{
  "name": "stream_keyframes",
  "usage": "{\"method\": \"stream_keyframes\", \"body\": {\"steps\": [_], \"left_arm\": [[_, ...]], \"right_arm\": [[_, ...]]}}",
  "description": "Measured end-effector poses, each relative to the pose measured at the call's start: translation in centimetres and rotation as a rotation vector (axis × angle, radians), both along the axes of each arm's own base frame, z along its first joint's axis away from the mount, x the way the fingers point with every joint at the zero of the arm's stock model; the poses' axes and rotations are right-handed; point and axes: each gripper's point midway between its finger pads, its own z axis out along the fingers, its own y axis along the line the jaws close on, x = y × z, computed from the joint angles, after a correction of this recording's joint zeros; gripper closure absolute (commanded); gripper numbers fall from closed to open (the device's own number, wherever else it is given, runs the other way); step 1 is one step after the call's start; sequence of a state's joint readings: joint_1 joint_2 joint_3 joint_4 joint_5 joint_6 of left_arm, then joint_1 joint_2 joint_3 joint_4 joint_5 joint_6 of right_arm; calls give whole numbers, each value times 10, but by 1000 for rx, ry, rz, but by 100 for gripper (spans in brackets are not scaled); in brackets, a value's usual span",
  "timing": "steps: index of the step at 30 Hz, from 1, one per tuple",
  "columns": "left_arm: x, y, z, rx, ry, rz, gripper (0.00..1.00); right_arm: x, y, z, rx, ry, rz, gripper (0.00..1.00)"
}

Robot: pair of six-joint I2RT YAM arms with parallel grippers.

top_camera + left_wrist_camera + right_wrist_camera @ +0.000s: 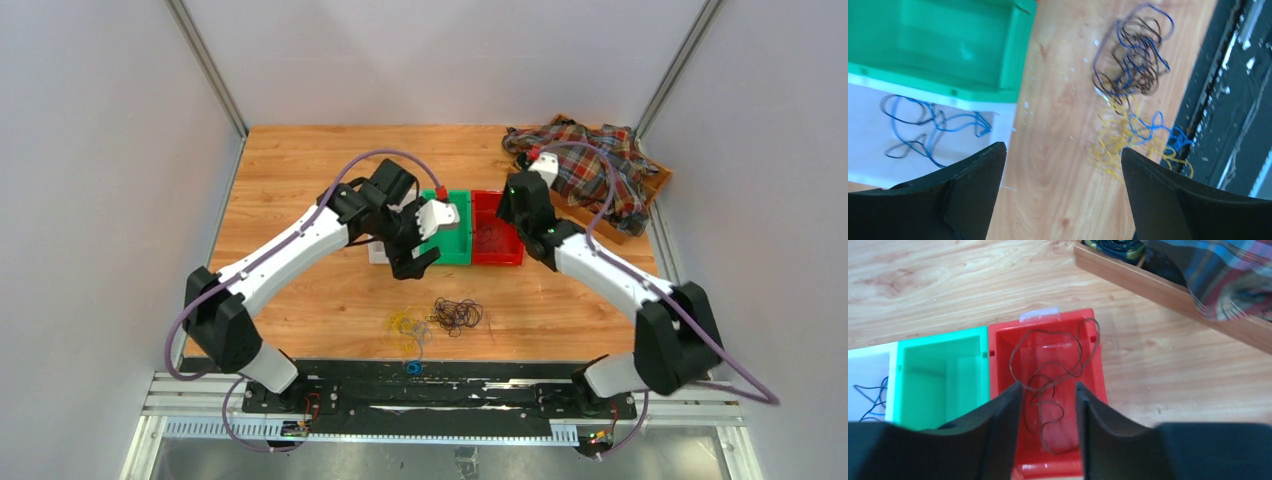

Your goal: Untangle the cables

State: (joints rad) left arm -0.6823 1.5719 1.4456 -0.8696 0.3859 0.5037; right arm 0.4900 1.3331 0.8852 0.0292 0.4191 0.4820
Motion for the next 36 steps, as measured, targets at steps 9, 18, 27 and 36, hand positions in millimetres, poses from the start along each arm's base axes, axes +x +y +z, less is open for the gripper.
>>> {"method": "stream_keyframes", "body": {"steps": [9,18,27,36], "left_arm": [[-57,38,-46,71,109,-82,12],[-83,47,-78,85,203,-117,14],[-80,39,-93,38,189,-109,27],[-85,36,-109,42,174,-120,52]], "right_arm": [[54,24,-52,-105,88,19,88],[58,28,-112,-177,234,28,95],[52,53,-54,-52,203,175,73],[15,42,67,60,-44,256,41]]}}
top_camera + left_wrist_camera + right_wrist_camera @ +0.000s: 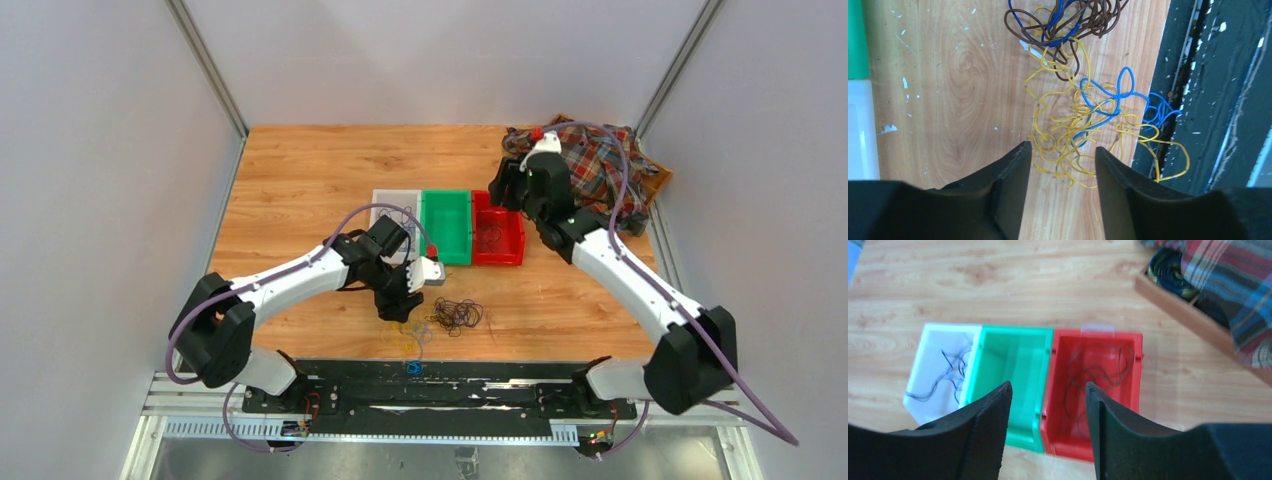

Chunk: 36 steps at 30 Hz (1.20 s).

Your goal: Untangle the cables

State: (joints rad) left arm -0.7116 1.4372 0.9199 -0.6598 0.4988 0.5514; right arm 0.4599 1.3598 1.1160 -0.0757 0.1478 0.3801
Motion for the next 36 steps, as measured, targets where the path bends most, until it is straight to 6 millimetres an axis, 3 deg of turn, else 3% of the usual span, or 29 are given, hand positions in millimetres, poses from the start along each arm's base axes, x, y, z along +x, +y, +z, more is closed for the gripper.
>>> {"method": "stream_keyframes", "body": {"steps": [2,6,9,12,16,20,23,28,34,35,36], "left_arm": [[0,0,-6,12,-15,-6,60],[7,7,-23,68,-67,7,78],[25,18,-31,136,-158,24,88],[47,25,-29,180,-267,35,96],[71,36,-15,207,-368,55,99],[93,35,21,171,-464,73,99],[98,30,51,121,-523,77,95],[85,30,62,95,-490,53,83],[62,40,53,118,-408,27,82],[59,42,52,120,-397,27,76],[57,43,52,123,-391,29,63]], "right_arm": [[-20,0,-11,1,19,25,39],[-75,21,-61,-45,124,134,36],[-126,42,-96,-85,198,253,36],[-156,50,-112,-86,228,317,36],[-168,50,-122,-67,248,323,38],[-169,53,-124,-39,247,322,39],[-170,57,-123,-15,243,334,39],[-174,65,-122,7,241,371,37],[-193,87,-131,1,258,467,37],[-197,91,-134,-10,262,485,38],[-201,94,-137,-21,265,502,38]]}}
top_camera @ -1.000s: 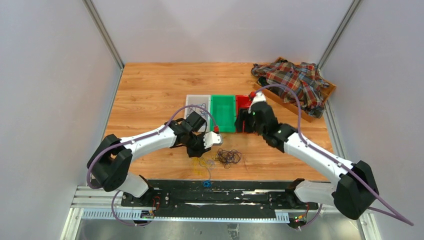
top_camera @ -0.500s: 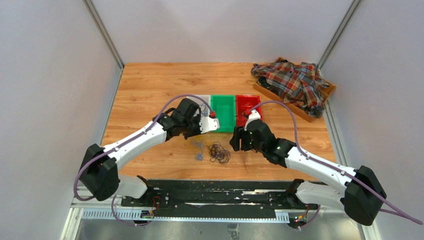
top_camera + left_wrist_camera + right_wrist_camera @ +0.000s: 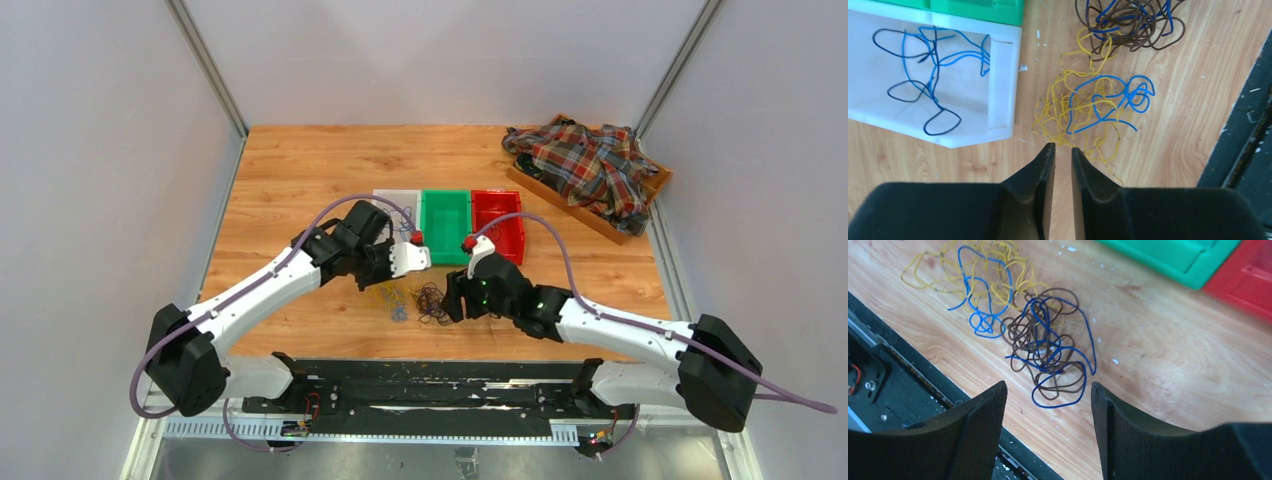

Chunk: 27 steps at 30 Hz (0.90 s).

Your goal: Untangle the cables

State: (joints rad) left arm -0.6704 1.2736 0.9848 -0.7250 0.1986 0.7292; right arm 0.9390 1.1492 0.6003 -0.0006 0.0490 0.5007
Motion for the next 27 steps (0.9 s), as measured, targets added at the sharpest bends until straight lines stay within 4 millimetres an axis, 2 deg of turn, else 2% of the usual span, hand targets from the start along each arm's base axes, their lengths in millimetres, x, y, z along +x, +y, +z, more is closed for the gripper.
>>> {"method": "stream_keyframes", "body": {"steps": [2,3,6,10,13,15,19,22,27], "left_arm": [[-3,2,2,0,7,11,50],[-4,4,3,-1,7,13,48],[-10,7,8,-9,15,21,46],[-19,10,12,-33,55,37,49],[-12,21,10,-72,94,100,51],[-5,34,4,-101,124,156,52],[6,69,-25,-119,235,303,52],[-2,69,-41,-145,318,314,52],[-13,54,-46,-228,376,300,51]], "right_arm": [[-9,7,-3,-16,-11,39,40],[-12,11,-3,-18,-21,58,41],[-22,26,4,0,-67,117,45],[-28,46,11,23,-129,177,47],[-29,64,11,31,-149,212,49],[-27,75,6,27,-148,224,50],[-22,94,-9,16,-132,245,51],[-19,110,-18,7,-115,266,52],[-13,127,-38,-24,-95,280,54]]}}
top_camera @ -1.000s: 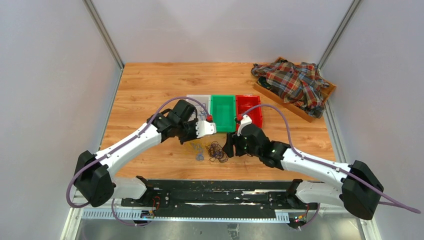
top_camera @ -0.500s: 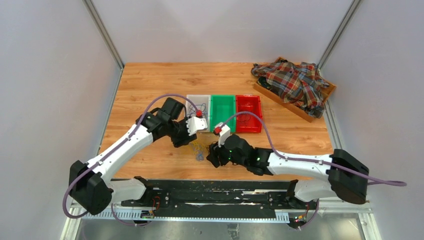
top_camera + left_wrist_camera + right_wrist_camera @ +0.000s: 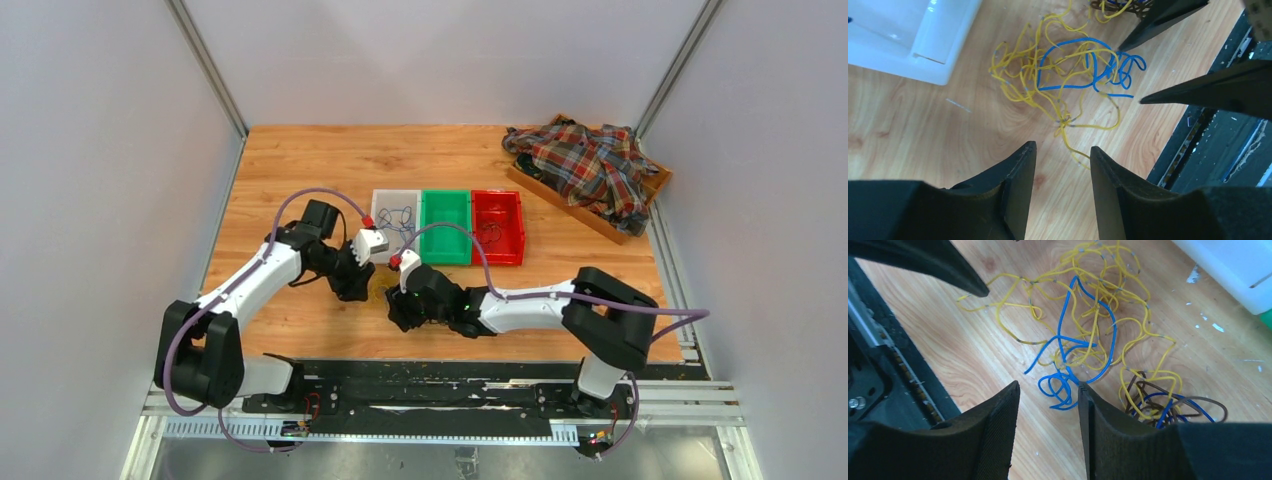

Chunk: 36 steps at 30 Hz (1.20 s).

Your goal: Untangle the cables

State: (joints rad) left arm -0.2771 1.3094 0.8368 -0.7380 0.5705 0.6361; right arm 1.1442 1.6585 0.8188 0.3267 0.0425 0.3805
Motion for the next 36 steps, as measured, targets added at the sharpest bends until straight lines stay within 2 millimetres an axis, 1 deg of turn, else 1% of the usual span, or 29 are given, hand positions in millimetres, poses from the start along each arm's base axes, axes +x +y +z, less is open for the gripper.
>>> {"method": "stream_keyframes", "body": {"steps": [3,4,7,9,13,14,15,17,18,20,25,26,27,28,30,33,36], "left_arm": [[-4,-3,-6,-24,17,2,52],[-6,-4,-8,-26,26,3,53],[-7,-4,-14,-28,31,11,57],[-6,-5,-17,-26,24,17,62],[-3,-10,-27,9,-19,12,77],[-3,-11,-30,16,-27,10,82],[-1,-12,-32,17,-43,8,85],[6,-12,-34,26,-84,11,90],[9,-11,-35,33,-95,14,91],[15,-6,-37,64,-127,24,94],[22,1,-42,107,-171,27,98],[21,3,-43,113,-174,25,98],[21,4,-44,119,-177,24,99],[20,5,-45,122,-179,20,99],[18,7,-47,132,-184,14,99],[15,11,-49,147,-197,6,99],[14,13,-48,153,-210,2,99]], "right_arm": [[2,4,-15,-39,10,6,58],[3,5,-23,-57,15,7,60],[2,1,-33,-86,22,10,68],[2,0,-36,-98,19,13,77],[4,-3,-36,-114,4,6,98],[5,-4,-35,-116,-2,3,99],[4,-8,-36,-125,0,1,99],[0,-17,-36,-136,6,0,99],[-2,-21,-32,-134,5,-1,99],[-6,-30,-16,-105,-6,-2,99],[-14,-38,56,63,-56,19,99],[-16,-41,73,103,-66,26,99],[-16,-46,85,133,-72,26,99],[-16,-52,97,160,-78,22,99],[-13,-66,115,201,-82,5,99],[-4,-94,140,262,-91,-47,99],[4,-117,165,320,-124,-96,99]]}}
